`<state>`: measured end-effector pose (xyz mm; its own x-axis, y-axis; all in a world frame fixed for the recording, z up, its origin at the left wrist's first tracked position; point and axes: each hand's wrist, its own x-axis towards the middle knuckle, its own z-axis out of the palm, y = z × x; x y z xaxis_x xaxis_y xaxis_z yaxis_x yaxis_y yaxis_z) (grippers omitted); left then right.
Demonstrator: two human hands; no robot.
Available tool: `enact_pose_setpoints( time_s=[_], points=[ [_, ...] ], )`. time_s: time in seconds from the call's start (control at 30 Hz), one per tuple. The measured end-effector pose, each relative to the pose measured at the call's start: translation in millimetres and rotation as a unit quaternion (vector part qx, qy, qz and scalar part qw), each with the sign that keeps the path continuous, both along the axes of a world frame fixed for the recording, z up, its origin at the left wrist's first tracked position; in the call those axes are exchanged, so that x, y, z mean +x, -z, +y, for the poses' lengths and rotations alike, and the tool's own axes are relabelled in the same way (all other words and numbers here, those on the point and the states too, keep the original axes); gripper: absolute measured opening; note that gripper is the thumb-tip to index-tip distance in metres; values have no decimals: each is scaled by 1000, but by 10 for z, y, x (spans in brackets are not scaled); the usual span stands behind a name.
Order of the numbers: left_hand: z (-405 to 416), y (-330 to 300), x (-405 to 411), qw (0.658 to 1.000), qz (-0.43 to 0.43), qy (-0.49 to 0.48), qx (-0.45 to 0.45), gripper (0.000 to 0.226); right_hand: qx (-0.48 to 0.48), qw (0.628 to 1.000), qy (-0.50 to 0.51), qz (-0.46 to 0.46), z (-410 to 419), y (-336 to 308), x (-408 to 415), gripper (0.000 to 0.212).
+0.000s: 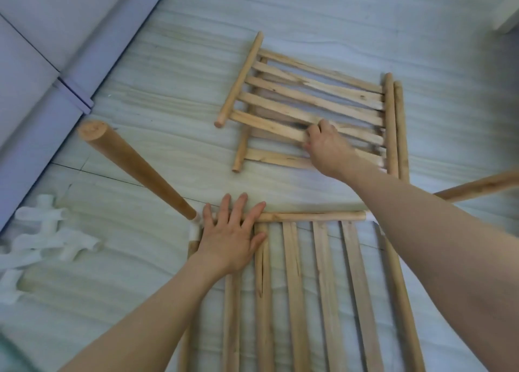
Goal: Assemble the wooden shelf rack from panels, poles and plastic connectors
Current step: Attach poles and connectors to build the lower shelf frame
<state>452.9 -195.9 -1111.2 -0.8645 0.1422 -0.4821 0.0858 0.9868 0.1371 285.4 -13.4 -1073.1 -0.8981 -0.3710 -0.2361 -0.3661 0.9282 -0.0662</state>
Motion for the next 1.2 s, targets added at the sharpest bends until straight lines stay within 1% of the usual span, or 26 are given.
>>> enact_pose_setpoints(
  time_s=[0.07, 0.17, 0.3, 0.37, 0.43, 0.47, 0.53, 0.57, 0.6, 0.63, 0.67, 0.7, 0.73, 0.9, 0.97, 1.03, 1.1, 1.13, 1.2],
  points=[
    [3, -1, -8, 1000, -7, 0, 0, 59, -53, 998, 18, -9, -48, -85, -74, 32],
    [-10, -9, -18, 999, -33, 0, -1, 59, -109, 993, 30, 20, -165, -243, -161, 33],
    [-37, -103, -17, 999, -51, -2, 14, 57, -129, 991, 2, 38, -246, -478, -66, 38],
    [-35, -215, -18, 996, -56, -33, 56, 56, -134, 989, -21, 50, -266, -615, 47, 42],
    [18, -416, -22, 986, -47, -86, 137, 55, -154, 986, -33, 56, -288, -789, 173, 44],
    [61, -558, -39, 975, -28, -110, 189, 55, -162, 985, -34, 57, -299, -893, 242, 44],
    [139, -908, -93, 937, 29, -167, 305, 52, -169, 983, -33, 58, -329, -1125, 396, 45],
    [165, -1111, -116, 907, 55, -207, 362, 51, -170, 983, -32, 59, -349, -1254, 483, 45],
    [176, -1336, -128, 867, 70, -257, 422, 51, -170, 983, -33, 61, -368, -1389, 583, 45],
    [179, -1581, -119, 813, 68, -308, 490, 52, -171, 983, -34, 61, -382, -1526, 698, 46],
    [176, -1825, -99, 751, 59, -344, 561, 54, -174, 982, -33, 60, -392, -1663, 820, 46],
    [170, -2055, -62, 694, 56, -365, 618, 55, -179, 982, -32, 60, -396, -1806, 957, 46],
    [173, -2282, -16, 652, 57, -373, 657, 55, -184, 981, -31, 61, -392, -1949, 1104, 47],
    [267, -3270, 385, 493, 91, -414, 760, 37, -204, 971, -55, 109, -356, -2638, 2004, 47],
    [301, -3559, 654, 459, 108, -397, 788, 31, -216, 968, -58, 114, -355, -2919, 2374, 47],
    [297, -3783, 909, 442, 120, -374, 806, 25, -242, 961, -65, 116, -350, -3211, 2690, 45],
    [251, -3996, 1126, 447, 131, -375, 802, 29, -254, 953, -69, 153, -284, -3506, 2927, 43],
    [220, -4091, 1220, 455, 138, -377, 795, 33, -247, 948, -59, 193, -222, -3638, 3012, 41],
    [142, -4249, 1389, 473, 167, -378, 778, 37, -216, 937, -9, 276, -65, -3867, 3127, 42]
  ],
)
